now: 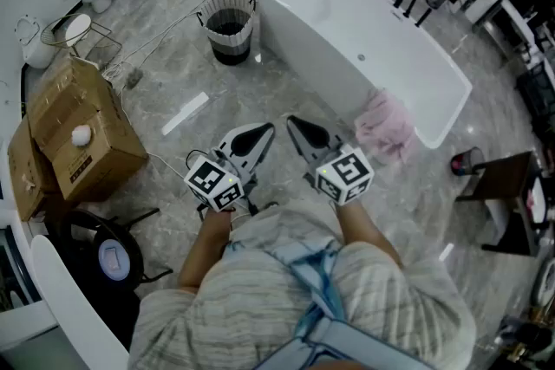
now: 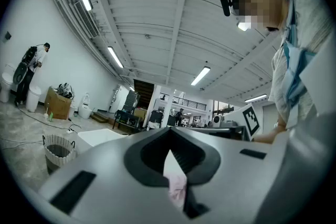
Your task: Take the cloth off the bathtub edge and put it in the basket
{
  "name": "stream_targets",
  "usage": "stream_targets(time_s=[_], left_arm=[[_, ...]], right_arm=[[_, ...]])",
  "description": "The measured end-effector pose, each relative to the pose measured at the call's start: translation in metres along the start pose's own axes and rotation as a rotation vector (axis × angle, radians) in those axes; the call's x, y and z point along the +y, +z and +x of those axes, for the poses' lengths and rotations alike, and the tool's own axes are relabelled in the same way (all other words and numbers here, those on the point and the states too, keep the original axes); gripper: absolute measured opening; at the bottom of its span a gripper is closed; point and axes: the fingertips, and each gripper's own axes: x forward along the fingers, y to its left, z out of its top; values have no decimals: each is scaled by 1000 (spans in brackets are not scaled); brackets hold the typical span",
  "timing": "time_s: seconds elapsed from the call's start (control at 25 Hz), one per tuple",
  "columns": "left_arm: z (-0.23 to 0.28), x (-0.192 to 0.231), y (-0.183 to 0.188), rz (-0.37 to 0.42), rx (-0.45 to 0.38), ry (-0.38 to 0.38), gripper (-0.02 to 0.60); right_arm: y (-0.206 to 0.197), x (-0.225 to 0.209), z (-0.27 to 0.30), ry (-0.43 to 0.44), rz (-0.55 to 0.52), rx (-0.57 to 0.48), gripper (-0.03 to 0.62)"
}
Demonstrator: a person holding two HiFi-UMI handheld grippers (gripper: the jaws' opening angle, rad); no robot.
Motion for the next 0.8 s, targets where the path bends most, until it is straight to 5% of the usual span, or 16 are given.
stream_targets(time_s=[0.8], left_arm=[[-8,1,-4,-37,-4,-3,3]], right_arm=[[-5,9,5,-3,0,7,2]])
